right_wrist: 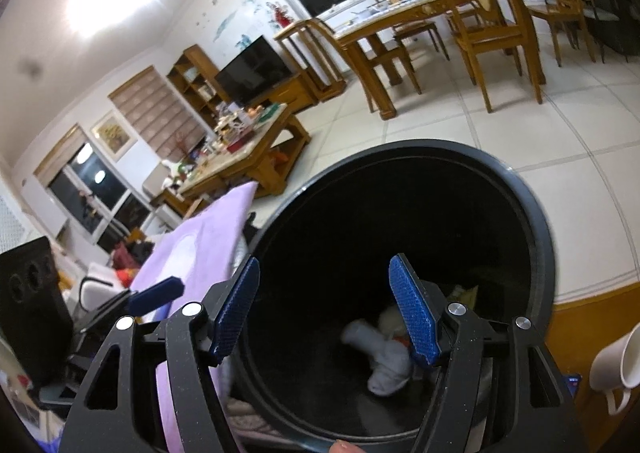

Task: Collect trash
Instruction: 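Move both tools back over the table, then grasp the gold fiber sachet with the left tool while the right tool grasps the blue strip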

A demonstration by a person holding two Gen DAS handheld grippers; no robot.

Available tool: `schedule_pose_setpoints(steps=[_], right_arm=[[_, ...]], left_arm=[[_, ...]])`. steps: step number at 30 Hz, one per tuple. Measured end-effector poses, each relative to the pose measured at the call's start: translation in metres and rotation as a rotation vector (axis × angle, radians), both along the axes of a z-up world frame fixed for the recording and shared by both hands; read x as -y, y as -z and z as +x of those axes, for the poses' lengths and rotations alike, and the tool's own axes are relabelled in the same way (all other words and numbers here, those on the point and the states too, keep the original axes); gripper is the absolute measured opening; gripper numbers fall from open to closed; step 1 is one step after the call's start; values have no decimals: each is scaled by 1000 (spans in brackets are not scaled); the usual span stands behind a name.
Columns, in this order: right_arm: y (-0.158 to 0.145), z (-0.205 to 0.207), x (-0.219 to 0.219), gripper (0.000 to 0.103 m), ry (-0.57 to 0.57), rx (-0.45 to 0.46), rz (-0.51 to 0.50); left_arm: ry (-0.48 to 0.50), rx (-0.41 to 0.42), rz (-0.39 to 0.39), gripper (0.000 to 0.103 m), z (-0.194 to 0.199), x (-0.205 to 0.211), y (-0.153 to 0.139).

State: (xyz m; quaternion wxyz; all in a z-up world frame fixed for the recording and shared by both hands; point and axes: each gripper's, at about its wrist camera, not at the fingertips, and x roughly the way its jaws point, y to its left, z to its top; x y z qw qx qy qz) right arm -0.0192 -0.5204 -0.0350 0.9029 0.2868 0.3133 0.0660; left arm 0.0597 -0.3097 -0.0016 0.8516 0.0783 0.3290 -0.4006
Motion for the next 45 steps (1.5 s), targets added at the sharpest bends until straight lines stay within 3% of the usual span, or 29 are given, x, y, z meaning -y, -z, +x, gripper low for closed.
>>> schedule_pose_setpoints(steps=[8, 15, 23, 24, 27, 29, 32, 40, 44, 45], right_arm=[[-25, 26, -82, 68, -136, 12, -62], [-40, 63, -182, 68, -269, -4, -100], [-38, 115, -292, 66, -387, -55, -156], [-36, 122, -304, 64, -395, -67, -167], [-26, 141, -325, 60, -406, -100, -193], [-17, 154, -335, 58, -403, -126, -205], [-5, 174, -348, 57, -399, -163, -214], [0, 190, -357, 55, -368, -161, -199], [7, 194, -363, 54, -383, -199, -272], [11, 195, -367, 48, -395, -216, -300]], left_arm=[[-157, 8, 18, 75, 4, -105, -5], [-291, -8, 168, 75, 23, -197, 12], [-176, -38, 311, 73, 45, -215, 40], [-164, -33, 326, 71, 48, -213, 44], [-168, -13, 354, 46, 56, -212, 51], [-190, -25, 333, 24, 63, -221, 52], [-204, -53, 274, 11, 70, -242, 52], [-276, -55, 213, 4, 67, -273, 48], [-353, -49, 159, 4, 70, -295, 41], [-363, -48, 144, 4, 64, -297, 41]])
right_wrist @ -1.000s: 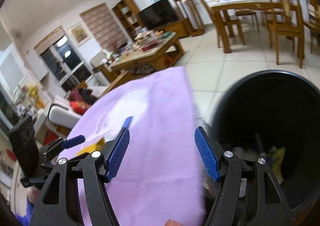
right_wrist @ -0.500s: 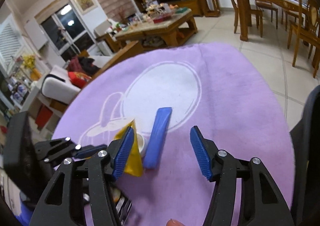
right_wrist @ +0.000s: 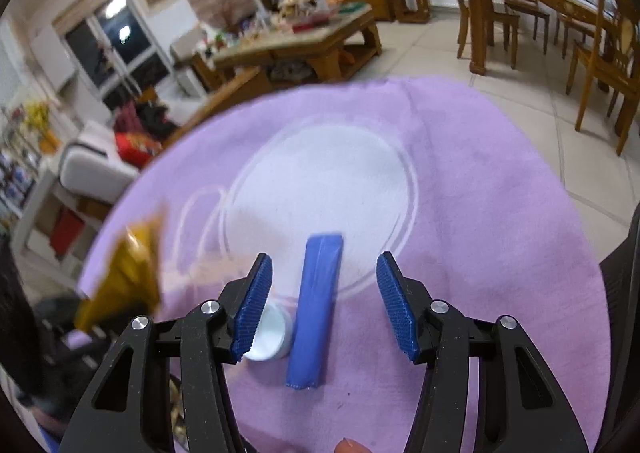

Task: Collect trash
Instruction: 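Grasp the gold fiber sachet with the left tool while the right tool grasps the blue strip, then carry gold sachet and blue strip over the black bin and open both tools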

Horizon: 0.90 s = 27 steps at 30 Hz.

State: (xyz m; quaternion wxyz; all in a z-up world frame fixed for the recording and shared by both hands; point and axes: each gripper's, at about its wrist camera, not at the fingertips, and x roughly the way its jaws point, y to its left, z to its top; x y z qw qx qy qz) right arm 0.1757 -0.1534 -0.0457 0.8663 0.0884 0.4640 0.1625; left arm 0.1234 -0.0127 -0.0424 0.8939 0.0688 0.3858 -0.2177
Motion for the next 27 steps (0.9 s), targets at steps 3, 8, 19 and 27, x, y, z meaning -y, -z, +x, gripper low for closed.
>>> schedule_pose_setpoints(steps=[3, 8, 19, 27], right_arm=[[8, 0, -14, 38, -17, 17, -97], [14, 1, -30, 19, -28, 73, -252], [-25, -29, 5, 16, -28, 181, 60], [-82, -86, 54, 16, -37, 316, 162]], left_arm=[[-14, 8, -47, 4, -4, -8, -5], [-29, 31, -77, 5, -12, -9, -11], [-49, 79, -122, 5, -40, 2, -31], [9, 139, -144, 5, -55, 43, -58]])
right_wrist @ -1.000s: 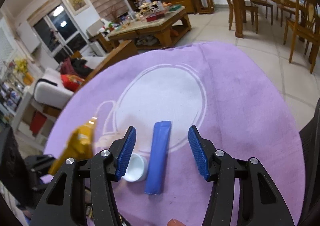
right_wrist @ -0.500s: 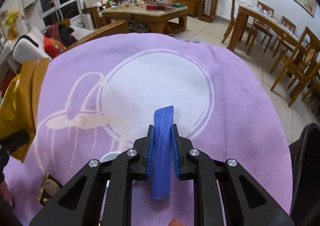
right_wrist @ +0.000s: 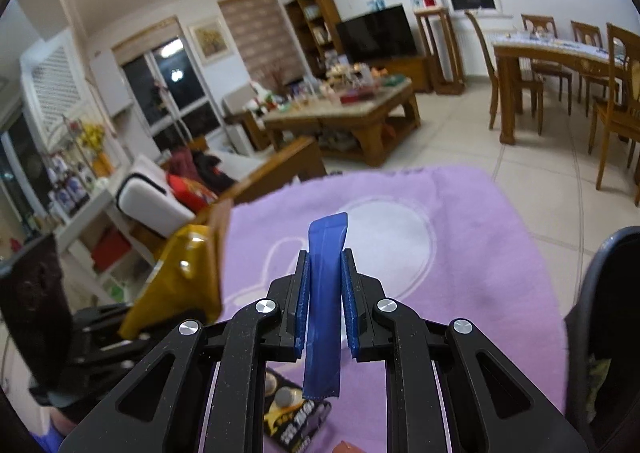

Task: Collect trash
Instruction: 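Carry gold sachet and blue strip over the black bin and open both tools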

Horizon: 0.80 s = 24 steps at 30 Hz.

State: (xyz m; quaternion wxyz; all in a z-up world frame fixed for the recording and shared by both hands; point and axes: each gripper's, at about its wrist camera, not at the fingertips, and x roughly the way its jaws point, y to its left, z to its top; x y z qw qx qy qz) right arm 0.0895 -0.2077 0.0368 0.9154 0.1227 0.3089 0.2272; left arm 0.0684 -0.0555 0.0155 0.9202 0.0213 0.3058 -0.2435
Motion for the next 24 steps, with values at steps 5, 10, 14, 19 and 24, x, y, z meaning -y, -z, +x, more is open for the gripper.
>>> schedule_pose_setpoints(steps=[5, 10, 14, 19, 24], right_arm=[[-18, -29, 61, 16, 67, 48, 38], [-22, -55, 135, 16, 164, 63, 88], [-17, -72, 194, 16, 242, 66, 120], [-4, -98, 267, 16, 335, 59, 165], [12, -120, 325, 17, 407, 46, 203]], left_arm=[[58, 24, 7, 5, -3, 40, -10], [121, 32, 7, 5, -10, 84, -13], [179, 30, 5, 5, -10, 119, -12], [243, 15, -25, 5, -10, 160, -9], [301, -10, -62, 5, -11, 199, -4]])
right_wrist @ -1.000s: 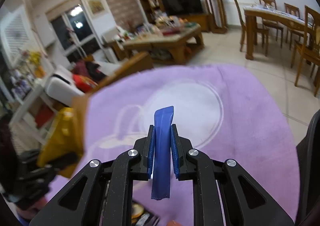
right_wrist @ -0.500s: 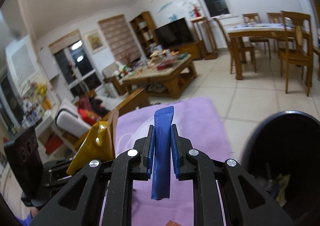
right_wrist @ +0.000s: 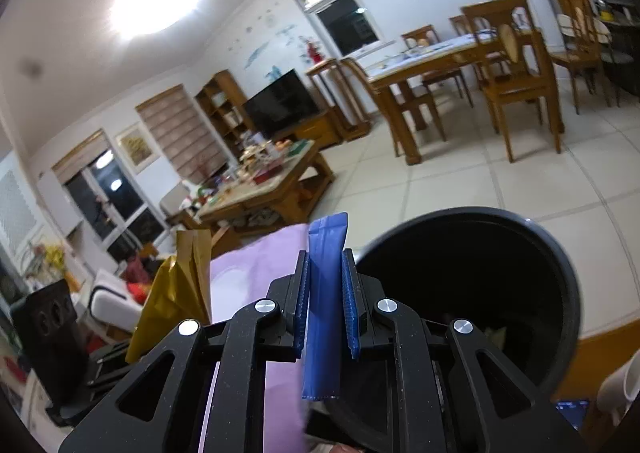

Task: Collect trash
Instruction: 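Carry gold sachet and blue strip over the black bin and open both tools, then move both tools back over the table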

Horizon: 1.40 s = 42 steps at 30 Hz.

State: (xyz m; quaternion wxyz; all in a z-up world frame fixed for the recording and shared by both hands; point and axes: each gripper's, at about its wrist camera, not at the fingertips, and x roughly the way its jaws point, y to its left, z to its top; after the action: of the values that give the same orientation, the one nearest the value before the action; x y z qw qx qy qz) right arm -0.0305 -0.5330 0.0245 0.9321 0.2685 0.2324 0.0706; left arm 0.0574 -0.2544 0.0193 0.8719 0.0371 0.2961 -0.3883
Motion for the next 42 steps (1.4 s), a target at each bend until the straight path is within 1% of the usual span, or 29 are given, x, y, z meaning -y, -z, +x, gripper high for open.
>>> schedule_pose_setpoints(steps=[5, 11, 12, 17, 21, 27, 31, 32, 33, 34, 35, 36, 37, 39, 42], right_arm=[[14, -16, 46, 17, 48, -12, 35], [35, -23, 76, 17, 85, -38, 66], [37, -21, 72, 17, 89, -43, 70], [57, -22, 87, 17, 111, -66, 101], [68, -18, 92, 18, 121, -77, 120], [77, -13, 89, 18, 123, -90, 129], [77, -13, 85, 19, 123, -91, 130], [76, -15, 80, 28, 122, -92, 132], [78, -14, 80, 44, 120, -94, 138], [79, -13, 80, 52, 120, -93, 143], [80, -12, 81, 61, 122, -92, 145], [81, -13, 79, 64, 123, -89, 149], [81, -14, 78, 66, 122, -86, 149], [82, -16, 74, 73, 130, -85, 138], [80, -18, 67, 76, 127, -80, 135]], left_arm=[[50, -35, -2, 5, 5, 39, 10], [97, -53, 39, 5, 6, 77, 24], [103, -55, 45, 5, 6, 83, 27], [130, -67, 76, 5, 7, 107, 36], [141, -74, 100, 5, 11, 114, 43], [145, -87, 120, 6, 9, 118, 52], [138, -96, 133, 9, 13, 123, 49], [134, -99, 136, 18, 12, 126, 49], [128, -101, 137, 26, 12, 125, 48], [116, -98, 133, 53, 12, 123, 47], [92, -78, 120, 77, 10, 119, 43], [76, -53, 106, 83, 7, 115, 39], [72, -39, 104, 84, 6, 114, 37], [81, -22, 113, 84, 2, 111, 32], [83, -18, 118, 86, -4, 103, 30]])
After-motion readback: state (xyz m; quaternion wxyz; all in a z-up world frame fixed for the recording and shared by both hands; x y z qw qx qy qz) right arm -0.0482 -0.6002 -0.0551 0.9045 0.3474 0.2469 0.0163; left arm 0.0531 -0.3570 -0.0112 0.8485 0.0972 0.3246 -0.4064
